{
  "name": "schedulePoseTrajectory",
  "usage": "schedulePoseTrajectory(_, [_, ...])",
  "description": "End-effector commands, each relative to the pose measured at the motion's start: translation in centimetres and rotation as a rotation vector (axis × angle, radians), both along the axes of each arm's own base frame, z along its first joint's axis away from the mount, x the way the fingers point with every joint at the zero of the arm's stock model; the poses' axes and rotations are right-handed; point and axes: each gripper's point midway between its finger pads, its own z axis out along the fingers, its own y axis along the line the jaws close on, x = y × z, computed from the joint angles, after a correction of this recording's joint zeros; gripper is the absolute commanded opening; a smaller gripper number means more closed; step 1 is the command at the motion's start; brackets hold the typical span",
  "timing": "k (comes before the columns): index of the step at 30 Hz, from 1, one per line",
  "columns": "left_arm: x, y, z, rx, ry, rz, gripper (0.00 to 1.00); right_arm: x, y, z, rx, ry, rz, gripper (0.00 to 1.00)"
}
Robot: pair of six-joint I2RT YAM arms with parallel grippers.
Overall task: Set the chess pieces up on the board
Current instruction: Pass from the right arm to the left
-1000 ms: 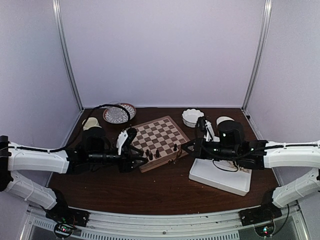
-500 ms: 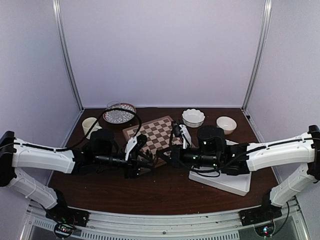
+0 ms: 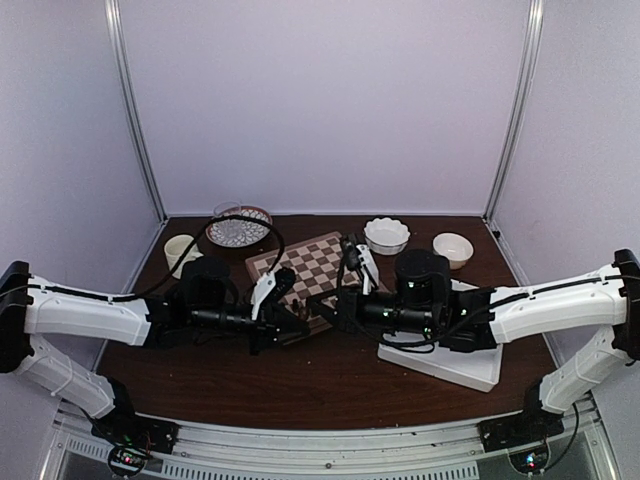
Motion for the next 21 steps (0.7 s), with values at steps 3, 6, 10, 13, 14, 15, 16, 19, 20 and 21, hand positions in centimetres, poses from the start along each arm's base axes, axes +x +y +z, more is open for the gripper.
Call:
schedulePoseTrajectory(3, [0.7,-0.4,1.3,-0.027,-0.054,0.015,0.00,0.0,-0.3,1.6,-0.019,-0.071,-0.009,0.39])
schedulePoseTrajectory(6, [0.8,-0.4,1.1,-0.006,-0.052,0.017,0.00,0.3,-1.4,1.8,-0.091,-0.106,-0.032,0.57])
schedulePoseTrajectory(10, [0.6,-0.6,0.8,0.010,-0.071,0.005,0.00,-0.3,-2.5,1.4,-0.239,-0.117,-0.002,0.60])
schedulePoseTrajectory(13, [0.4,-0.9,0.7,0.019,-0.084,-0.004,0.00,-1.0,-2.7,1.5,-0.283,-0.117,0.042,0.59])
schedulePoseTrajectory(14, [0.3,-1.0,0.7,0.022,-0.084,-0.009,0.00,-1.1,-2.7,1.5,-0.288,-0.119,0.055,0.58])
schedulePoseTrajectory(15, [0.2,-1.1,0.6,0.025,-0.084,-0.012,0.00,-1.3,-2.7,1.5,-0.295,-0.119,0.064,0.57])
schedulePoseTrajectory(16, [0.2,-1.1,0.6,0.027,-0.085,-0.014,0.00,-1.3,-2.6,1.4,-0.305,-0.116,0.068,0.55])
schedulePoseTrajectory(19, [-0.1,-1.2,0.6,0.028,-0.084,-0.026,0.00,-1.1,-2.4,1.0,-0.336,-0.111,0.073,0.52])
schedulePoseTrajectory(20, [-0.2,-1.3,0.6,0.026,-0.084,-0.031,0.00,-1.1,-2.2,1.0,-0.340,-0.111,0.076,0.52])
schedulePoseTrajectory(21, [-0.2,-1.4,0.7,0.025,-0.083,-0.035,0.00,-1.1,-2.1,0.8,-0.344,-0.111,0.080,0.51])
